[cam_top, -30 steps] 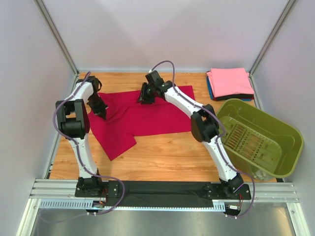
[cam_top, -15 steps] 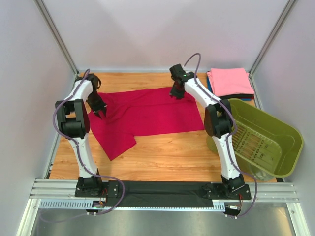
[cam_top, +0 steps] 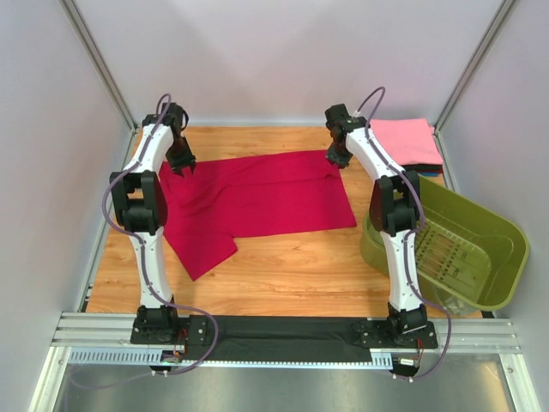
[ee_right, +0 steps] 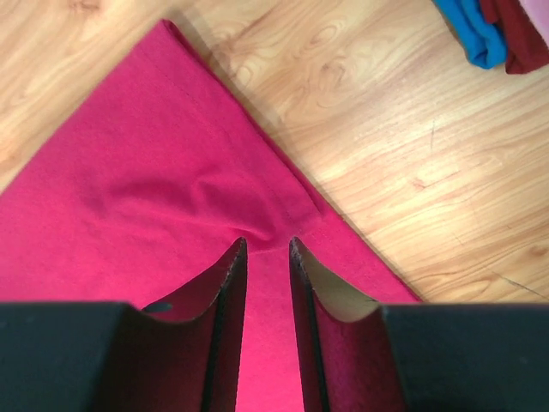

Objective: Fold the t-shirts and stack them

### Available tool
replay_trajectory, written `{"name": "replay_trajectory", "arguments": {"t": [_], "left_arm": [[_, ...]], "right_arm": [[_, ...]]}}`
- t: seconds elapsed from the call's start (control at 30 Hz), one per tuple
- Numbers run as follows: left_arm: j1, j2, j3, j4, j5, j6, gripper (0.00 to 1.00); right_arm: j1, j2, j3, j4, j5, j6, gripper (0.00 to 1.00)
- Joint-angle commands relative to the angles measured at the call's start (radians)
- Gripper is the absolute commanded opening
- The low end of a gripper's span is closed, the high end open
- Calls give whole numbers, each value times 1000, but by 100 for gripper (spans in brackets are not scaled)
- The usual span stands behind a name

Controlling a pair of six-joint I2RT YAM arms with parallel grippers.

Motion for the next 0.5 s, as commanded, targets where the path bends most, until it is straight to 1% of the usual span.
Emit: {"name": "replay_trajectory", "arguments": {"t": [0.0,0.33,0.47], "left_arm": [[27,57,43,7,24,17,41],[68,161,61,22,38,26,41],[76,198,77,18,35,31,41]], "right_arm": [[1,27,51,2,31,25,28],[-30,71,28,39,30,-17,27],[-30,99,20,83,24,-58,24]]}}
